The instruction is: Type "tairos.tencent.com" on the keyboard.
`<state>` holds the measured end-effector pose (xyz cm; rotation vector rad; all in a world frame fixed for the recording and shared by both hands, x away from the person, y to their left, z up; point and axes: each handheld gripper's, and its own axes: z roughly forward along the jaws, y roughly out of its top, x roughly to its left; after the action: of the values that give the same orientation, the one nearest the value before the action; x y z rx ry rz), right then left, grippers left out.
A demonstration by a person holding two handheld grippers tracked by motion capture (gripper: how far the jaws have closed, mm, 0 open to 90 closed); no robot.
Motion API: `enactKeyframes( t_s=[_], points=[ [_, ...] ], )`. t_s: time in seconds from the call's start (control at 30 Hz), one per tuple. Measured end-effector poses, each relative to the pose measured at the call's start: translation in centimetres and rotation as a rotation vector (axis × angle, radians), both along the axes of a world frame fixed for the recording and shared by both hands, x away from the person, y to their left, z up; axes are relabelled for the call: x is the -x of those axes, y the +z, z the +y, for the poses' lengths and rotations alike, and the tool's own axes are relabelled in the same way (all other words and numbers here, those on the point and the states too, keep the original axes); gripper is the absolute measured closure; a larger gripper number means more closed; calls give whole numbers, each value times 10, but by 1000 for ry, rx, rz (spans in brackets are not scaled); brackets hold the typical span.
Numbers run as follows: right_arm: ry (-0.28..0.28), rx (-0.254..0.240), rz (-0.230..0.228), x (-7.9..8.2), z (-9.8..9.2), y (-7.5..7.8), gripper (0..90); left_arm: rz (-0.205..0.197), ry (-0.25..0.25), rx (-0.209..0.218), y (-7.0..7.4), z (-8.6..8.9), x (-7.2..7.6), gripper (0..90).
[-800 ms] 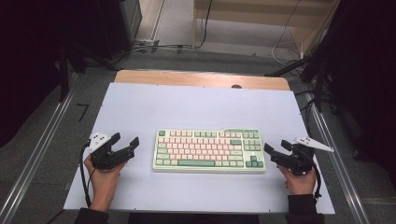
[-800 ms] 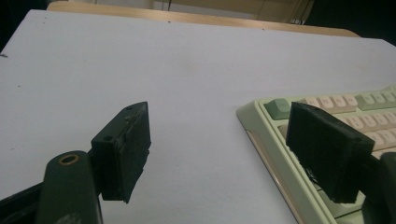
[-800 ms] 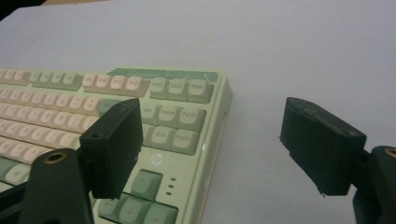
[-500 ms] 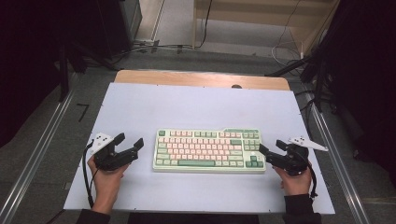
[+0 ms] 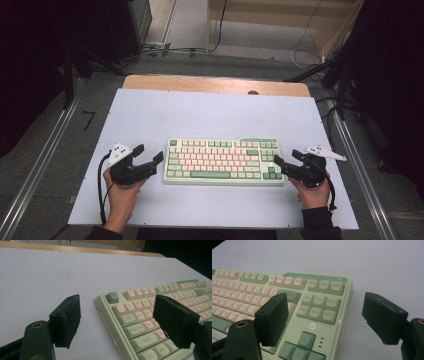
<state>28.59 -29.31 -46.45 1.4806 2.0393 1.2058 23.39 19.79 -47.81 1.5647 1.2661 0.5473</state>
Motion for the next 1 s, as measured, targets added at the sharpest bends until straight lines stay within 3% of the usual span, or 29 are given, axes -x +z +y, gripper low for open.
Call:
enactKeyframes(
  t_s=[0.1, 0.23, 0.37, 0.53, 0.57, 0.67, 1.0],
  points=[
    [7, 6, 4, 1, 2, -1, 194, 1, -31, 0, 0, -6, -2, 292],
    [4, -7, -4, -1, 0, 1, 194, 23, -133, 7, -1, -23, -9, 425],
    [11, -7, 9, -2, 2, -1, 195, 29, -203, 5, 3, -40, -15, 612],
    [13, -13, 0, -2, 3, 0, 197, 69, -275, -9, 2, -61, -25, 897],
    [15, -11, 3, -2, 3, 0, 197, 88, -309, -23, 0, -74, -29, 900],
    [23, -2, 7, -2, 4, -2, 197, 102, -332, -51, -1, -87, -35, 900],
    [25, -8, 5, -2, 5, -1, 201, 141, -323, -98, -2, -109, -53, 900]
  ],
)
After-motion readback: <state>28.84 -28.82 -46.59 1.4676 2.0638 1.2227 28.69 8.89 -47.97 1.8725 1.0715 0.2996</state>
